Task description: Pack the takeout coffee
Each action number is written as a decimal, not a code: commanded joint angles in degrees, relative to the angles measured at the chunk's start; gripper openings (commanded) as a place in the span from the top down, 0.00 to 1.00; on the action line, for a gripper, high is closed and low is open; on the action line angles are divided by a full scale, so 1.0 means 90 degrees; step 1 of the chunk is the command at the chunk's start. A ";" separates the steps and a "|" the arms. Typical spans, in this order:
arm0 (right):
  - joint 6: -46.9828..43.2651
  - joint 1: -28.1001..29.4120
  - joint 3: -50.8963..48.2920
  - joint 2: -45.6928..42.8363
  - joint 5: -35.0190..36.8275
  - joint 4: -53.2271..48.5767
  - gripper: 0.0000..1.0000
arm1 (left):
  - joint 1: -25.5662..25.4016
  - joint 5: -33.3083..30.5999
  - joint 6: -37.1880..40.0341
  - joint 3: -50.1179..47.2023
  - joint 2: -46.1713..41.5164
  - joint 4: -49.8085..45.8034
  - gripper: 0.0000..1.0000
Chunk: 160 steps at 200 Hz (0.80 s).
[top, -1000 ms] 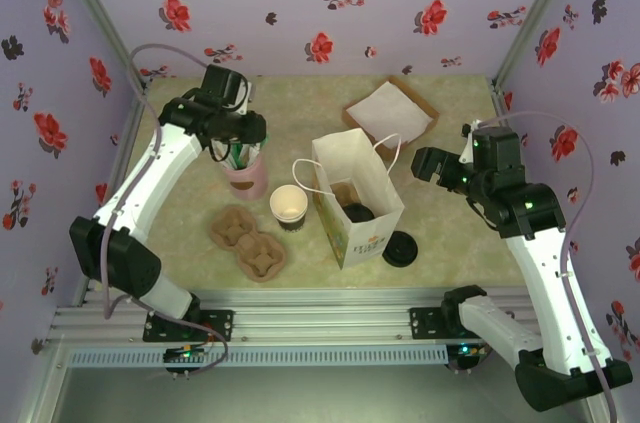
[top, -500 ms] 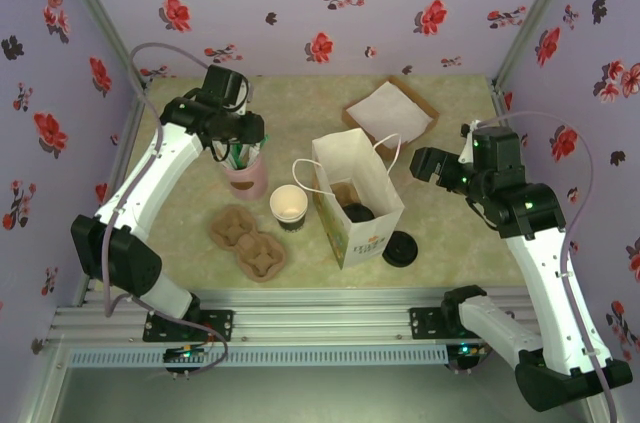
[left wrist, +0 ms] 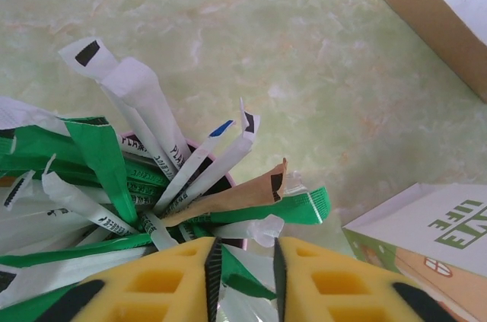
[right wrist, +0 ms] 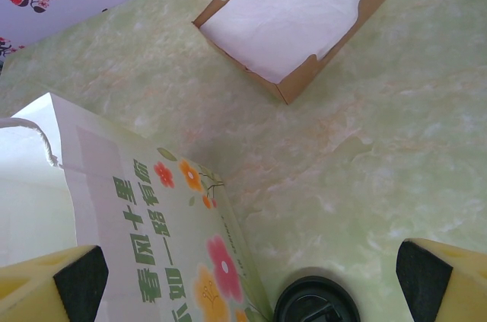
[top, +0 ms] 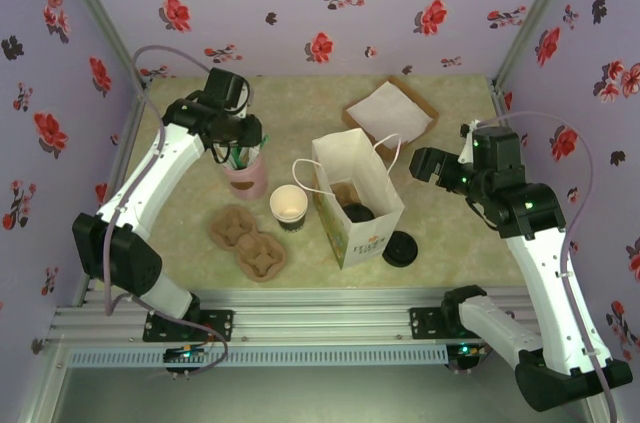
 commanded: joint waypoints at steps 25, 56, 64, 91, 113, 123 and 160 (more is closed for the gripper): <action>-0.0039 -0.0048 0.0079 -0.0035 -0.0079 0.0119 0.01 | 0.0050 -0.0128 0.0107 -0.0083 -0.0040 -0.0053 0.83; -0.0023 -0.0049 0.0099 -0.0040 -0.0100 0.0125 0.01 | 0.0049 -0.0208 0.0135 0.0035 -0.0130 -0.0131 0.91; -0.0018 -0.0042 0.0113 -0.0041 -0.0109 0.0124 0.01 | 0.0044 -0.0242 0.0151 0.0101 -0.0137 -0.0129 0.93; -0.0008 -0.0044 0.0143 -0.0032 -0.0129 0.0120 0.01 | 0.0051 -0.0345 0.0214 0.0351 -0.0190 -0.0452 1.00; 0.0009 -0.0041 0.0157 -0.0041 -0.0148 0.0126 0.01 | 0.0043 -0.0419 0.0252 0.0516 -0.0289 -0.0583 1.00; 0.0021 -0.0046 0.0163 -0.0039 -0.0158 0.0138 0.01 | 0.0046 -0.0444 0.0258 0.0623 -0.0336 -0.0659 1.00; 0.0070 -0.0046 0.0206 -0.0003 -0.0214 0.0155 0.01 | 0.0048 -0.0453 0.0295 0.1066 -0.0538 -0.0957 1.00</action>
